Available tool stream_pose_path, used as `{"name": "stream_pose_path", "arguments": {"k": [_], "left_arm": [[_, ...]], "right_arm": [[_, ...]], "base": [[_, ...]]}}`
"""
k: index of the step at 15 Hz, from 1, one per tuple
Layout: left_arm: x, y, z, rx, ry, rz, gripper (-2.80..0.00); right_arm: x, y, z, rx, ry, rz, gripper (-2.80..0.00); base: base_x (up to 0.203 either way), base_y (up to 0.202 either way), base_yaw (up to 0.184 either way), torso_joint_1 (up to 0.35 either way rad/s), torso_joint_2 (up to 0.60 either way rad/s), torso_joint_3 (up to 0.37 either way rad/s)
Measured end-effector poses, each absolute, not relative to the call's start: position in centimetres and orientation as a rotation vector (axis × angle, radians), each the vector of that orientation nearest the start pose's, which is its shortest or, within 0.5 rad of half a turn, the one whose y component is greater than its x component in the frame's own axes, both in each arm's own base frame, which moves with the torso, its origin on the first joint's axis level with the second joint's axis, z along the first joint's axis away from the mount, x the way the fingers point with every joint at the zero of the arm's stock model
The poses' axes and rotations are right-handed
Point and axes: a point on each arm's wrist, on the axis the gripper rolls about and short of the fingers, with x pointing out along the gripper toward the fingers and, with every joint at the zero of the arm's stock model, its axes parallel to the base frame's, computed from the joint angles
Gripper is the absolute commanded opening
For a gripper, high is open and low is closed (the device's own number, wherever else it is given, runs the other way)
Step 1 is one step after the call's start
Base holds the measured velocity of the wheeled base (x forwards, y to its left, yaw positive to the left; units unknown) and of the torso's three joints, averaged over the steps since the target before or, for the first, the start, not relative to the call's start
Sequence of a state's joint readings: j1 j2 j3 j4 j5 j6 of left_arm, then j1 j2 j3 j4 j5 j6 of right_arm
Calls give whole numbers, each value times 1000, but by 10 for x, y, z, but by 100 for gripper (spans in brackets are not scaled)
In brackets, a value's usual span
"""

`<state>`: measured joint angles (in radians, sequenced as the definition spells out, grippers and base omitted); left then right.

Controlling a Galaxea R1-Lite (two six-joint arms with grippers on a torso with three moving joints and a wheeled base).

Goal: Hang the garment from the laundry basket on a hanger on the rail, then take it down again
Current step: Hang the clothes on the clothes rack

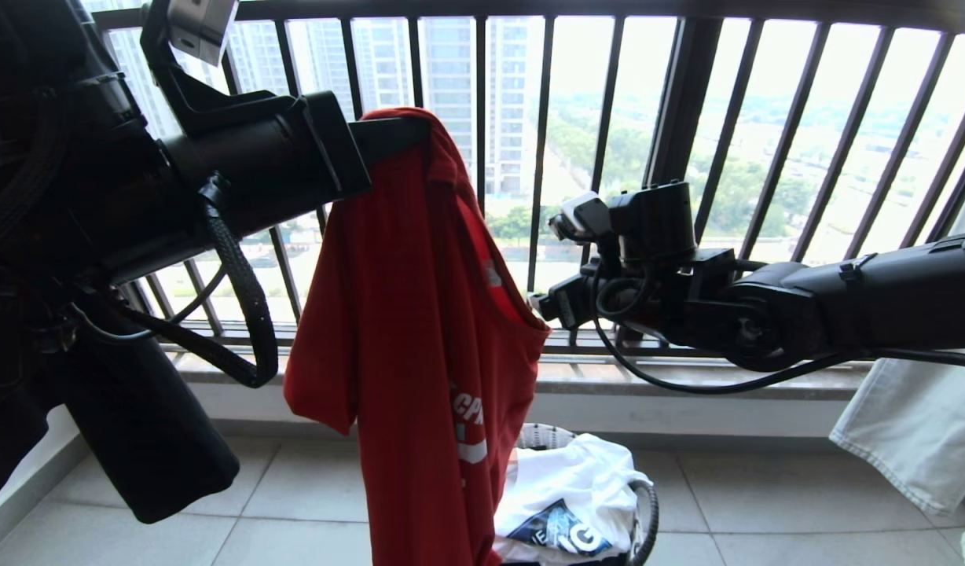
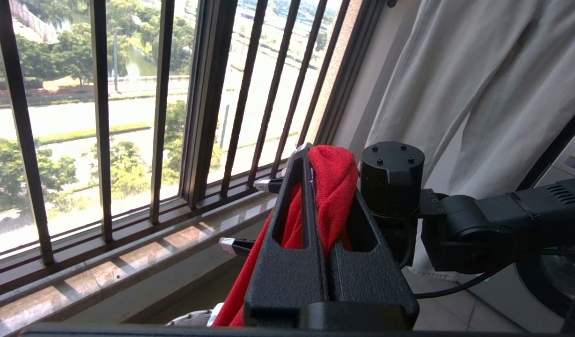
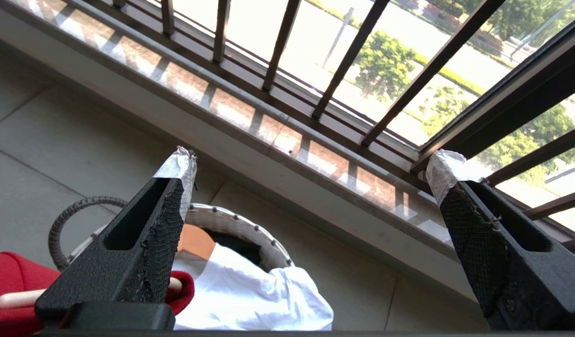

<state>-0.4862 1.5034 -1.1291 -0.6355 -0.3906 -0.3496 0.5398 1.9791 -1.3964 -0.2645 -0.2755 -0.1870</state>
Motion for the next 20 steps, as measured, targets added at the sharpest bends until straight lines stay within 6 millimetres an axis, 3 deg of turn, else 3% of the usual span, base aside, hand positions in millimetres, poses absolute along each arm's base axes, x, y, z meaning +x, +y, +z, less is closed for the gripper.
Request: {"name": "stream_pose_path", "arguments": {"k": [7,12,20], "left_arm": [[232,-132,332,-337,-115,-910,-280],[232,-132,332,-337,-117,-910,-280],[230,-131,334,-339,-123,-911,-280]], "right_arm": [[326,191,212,-278,294,294,0],[325,151,223,-216,326,315,0],[327,116,216,-41,420,666,0]], "base": [[0,0,0,0,0,0],[0,0,0,0,0,0],[0,0,0,0,0,0]]}}
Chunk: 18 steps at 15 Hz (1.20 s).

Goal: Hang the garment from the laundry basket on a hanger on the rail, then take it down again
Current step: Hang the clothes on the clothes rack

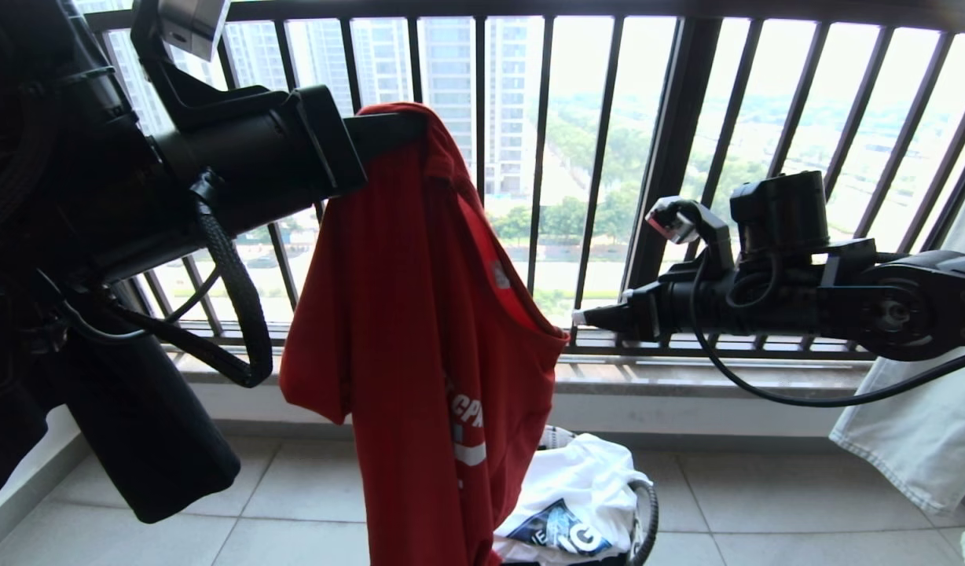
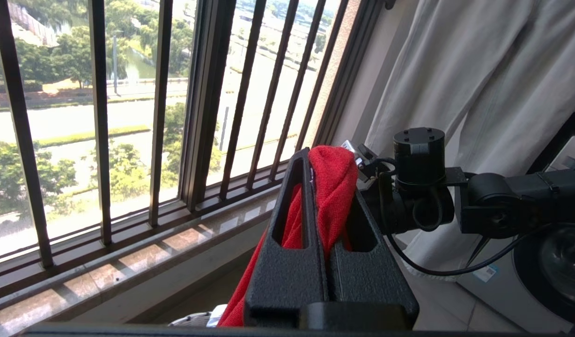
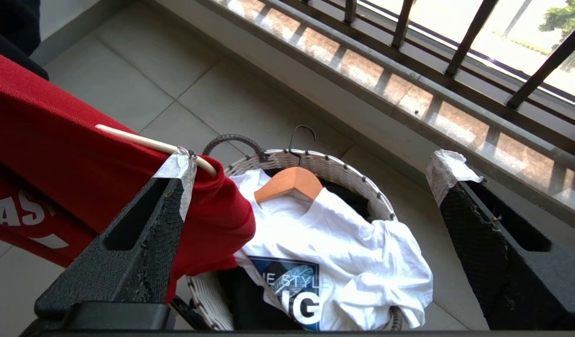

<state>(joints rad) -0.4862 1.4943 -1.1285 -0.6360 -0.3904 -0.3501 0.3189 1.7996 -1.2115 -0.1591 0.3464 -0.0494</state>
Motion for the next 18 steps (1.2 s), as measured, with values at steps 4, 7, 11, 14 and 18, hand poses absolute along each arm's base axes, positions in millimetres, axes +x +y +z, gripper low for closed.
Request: {"name": "stream_pose_path", "arguments": {"k": [4,7,11,14,18], "left_arm": [[229,-126,337,-338,-135,-897,-280],[226,-122,340,-342,-149,-889,-280],[222,-115,345,-349,-166,-878,-280],[219,-112,348,-355,-176,-875,-280],[216,-109,351,-360,-187,-871,-280]], "right_arm": [[327,106,189,-93,468,810,0],[332,95,159,-163,491,924,0],[349,87,131,-176,459,1065,0],[367,93,115,-178,432,1153,0],[387,105,108,-184,409,1183,0]], "base": [[0,0,0,0,0,0],[0,0,0,0,0,0],[0,0,0,0,0,0],[0,0,0,0,0,0],[0,0,0,0,0,0]]}}
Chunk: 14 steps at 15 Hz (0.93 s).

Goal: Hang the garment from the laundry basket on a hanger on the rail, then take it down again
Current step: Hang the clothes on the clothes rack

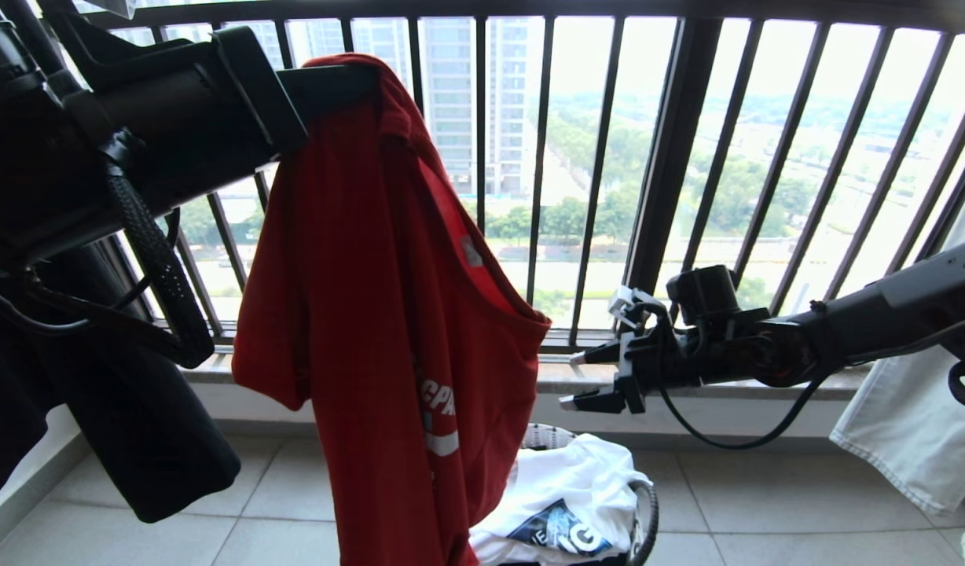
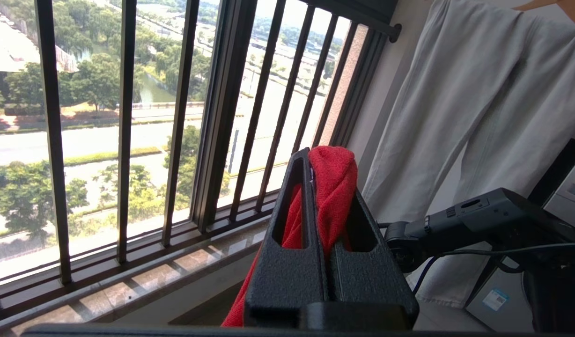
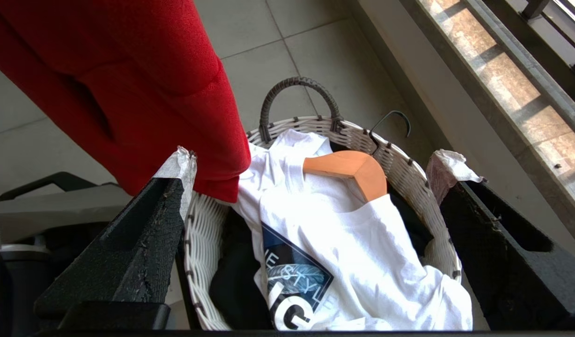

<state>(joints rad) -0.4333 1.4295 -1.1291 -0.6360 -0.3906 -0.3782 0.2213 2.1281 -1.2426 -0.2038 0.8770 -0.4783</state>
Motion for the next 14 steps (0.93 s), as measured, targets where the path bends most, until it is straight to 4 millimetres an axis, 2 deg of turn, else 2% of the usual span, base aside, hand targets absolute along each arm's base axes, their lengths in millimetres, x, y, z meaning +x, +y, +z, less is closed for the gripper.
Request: {"name": "stream_pose_path", "arguments": {"k": [4,9,14], "left_arm": [[215,-105,353,-358,-197,-858,-280],[213,-99,356,-362,-215,-842,-280],[212,-96,358,-361,-225,-831,-280]], "right_arm": [[399,118,100,-180,398,1224,0],[395,152,91,-160,416,1315,0],[395,180,102,-64,405,1341,0]], "base": [[0,0,0,0,0,0],[0,0,0,0,0,0],[0,0,0,0,0,0]]}}
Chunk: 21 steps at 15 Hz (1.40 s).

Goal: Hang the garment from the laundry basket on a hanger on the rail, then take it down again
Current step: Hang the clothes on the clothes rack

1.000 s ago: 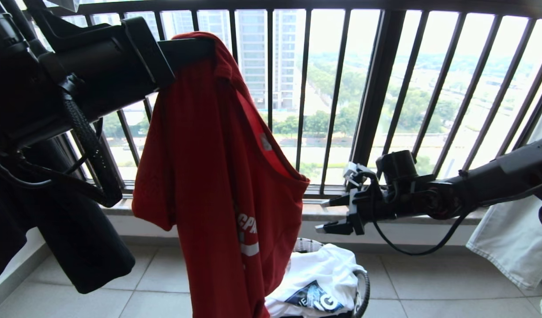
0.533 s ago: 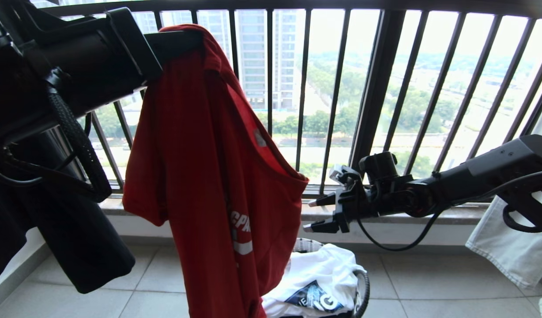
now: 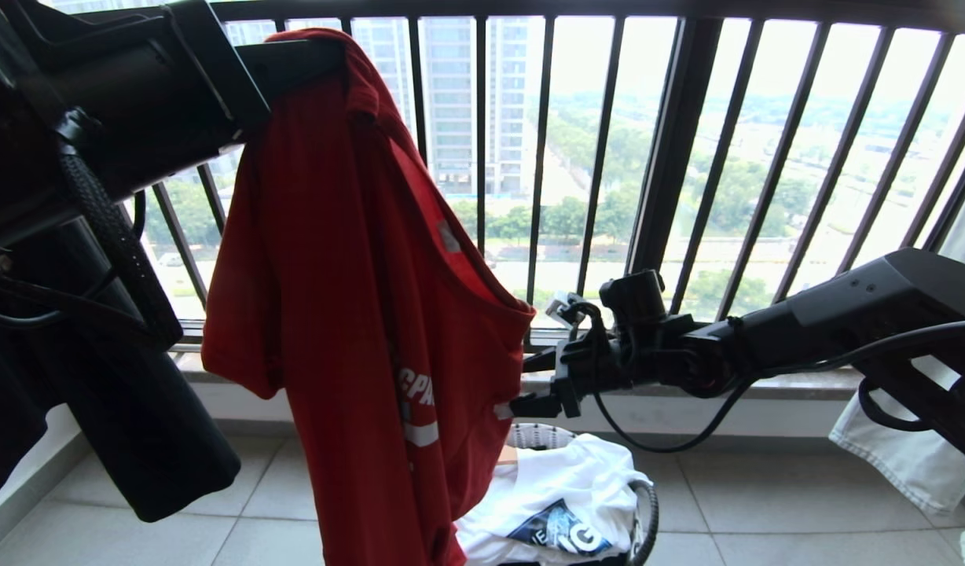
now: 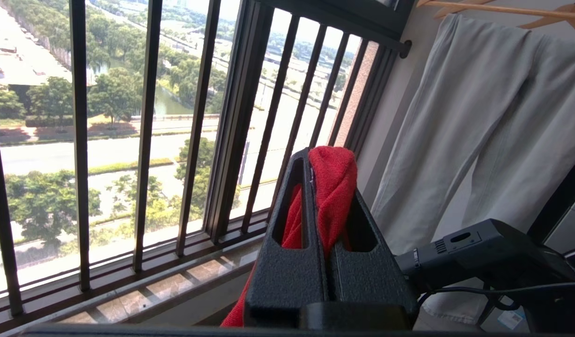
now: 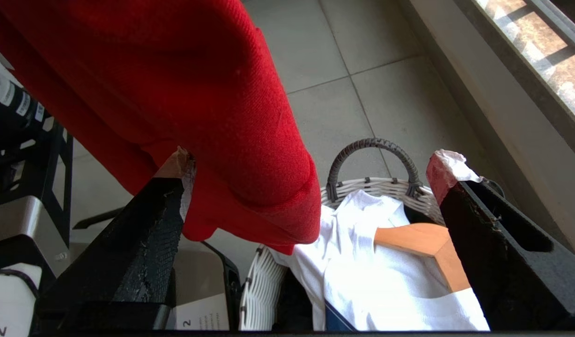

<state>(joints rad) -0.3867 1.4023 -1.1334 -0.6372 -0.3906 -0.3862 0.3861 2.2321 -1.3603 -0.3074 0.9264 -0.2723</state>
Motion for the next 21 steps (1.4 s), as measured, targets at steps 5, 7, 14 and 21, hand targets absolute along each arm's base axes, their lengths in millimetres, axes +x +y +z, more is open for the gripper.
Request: {"name": "stream_pose_path", "arguments": {"k": [5,7,14,21], "left_arm": [[212,-94,359,-360,-229,-824,-280],[212,-93,359,-360,-230,-824,-280],[213,-89,362,-363,-253,-810,-280],[213,-89,363,-387,-270,-815,-280]], "right_arm": [[399,210,114,85,300,1355,0],[395,216,108,92,321,1369,0],[373,230,105,91,328,1423,0],[359,245,124,149,298,1465,-280]], "base": [[0,0,0,0,0,0],[0,0,0,0,0,0],[0,0,0,0,0,0],[0,0,0,0,0,0]]}}
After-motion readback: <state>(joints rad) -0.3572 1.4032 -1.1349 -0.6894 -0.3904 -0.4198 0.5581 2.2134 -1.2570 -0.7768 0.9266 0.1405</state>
